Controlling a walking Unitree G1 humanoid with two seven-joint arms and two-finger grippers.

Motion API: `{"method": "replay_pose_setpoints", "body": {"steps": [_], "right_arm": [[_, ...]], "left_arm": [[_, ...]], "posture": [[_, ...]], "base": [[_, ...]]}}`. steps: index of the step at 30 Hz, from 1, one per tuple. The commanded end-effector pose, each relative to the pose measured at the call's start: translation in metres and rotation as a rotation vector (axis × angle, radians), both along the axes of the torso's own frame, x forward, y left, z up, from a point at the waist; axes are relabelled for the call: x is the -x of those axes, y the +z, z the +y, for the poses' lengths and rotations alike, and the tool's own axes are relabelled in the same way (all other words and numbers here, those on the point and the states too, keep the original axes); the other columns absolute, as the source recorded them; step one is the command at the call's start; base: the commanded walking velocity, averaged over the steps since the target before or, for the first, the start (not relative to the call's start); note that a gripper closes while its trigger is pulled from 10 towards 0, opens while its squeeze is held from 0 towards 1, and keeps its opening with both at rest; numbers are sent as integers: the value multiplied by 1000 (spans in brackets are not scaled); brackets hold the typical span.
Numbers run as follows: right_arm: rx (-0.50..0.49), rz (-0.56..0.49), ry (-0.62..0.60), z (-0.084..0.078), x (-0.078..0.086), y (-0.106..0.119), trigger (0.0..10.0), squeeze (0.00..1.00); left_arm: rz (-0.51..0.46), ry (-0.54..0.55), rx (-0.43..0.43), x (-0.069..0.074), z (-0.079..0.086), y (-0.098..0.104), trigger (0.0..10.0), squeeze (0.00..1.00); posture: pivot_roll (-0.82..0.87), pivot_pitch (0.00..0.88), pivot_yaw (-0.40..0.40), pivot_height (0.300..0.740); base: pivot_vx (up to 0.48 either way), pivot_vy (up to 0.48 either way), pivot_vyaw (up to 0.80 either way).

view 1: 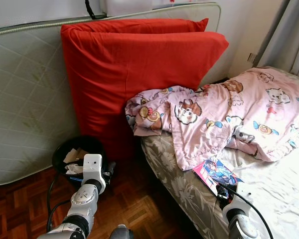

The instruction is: Clean up the room

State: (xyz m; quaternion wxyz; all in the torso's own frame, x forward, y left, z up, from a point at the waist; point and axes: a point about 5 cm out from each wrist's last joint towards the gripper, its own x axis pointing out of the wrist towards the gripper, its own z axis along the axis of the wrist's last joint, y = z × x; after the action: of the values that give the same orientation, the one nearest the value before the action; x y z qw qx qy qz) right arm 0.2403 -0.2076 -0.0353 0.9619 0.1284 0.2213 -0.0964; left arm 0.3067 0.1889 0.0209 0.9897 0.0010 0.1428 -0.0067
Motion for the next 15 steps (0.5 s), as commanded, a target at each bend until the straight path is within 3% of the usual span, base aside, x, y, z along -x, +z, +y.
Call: {"method": "replay_pose_setpoints", "body": {"steps": [1,15], "right_arm": [[5,-12,-3,-1,-1,2,10000,0],[17,-8,11,-1,-1,1,10000,0]], "left_arm": [[-5,-8,0,-2,-2,1,10000,0],[4,-30,7,-2,-4,1,10000,0]], "posture": [[46,0,-39,636],[46,0,-36,636]], "base": [[0,0,0],[0,0,0]]}}
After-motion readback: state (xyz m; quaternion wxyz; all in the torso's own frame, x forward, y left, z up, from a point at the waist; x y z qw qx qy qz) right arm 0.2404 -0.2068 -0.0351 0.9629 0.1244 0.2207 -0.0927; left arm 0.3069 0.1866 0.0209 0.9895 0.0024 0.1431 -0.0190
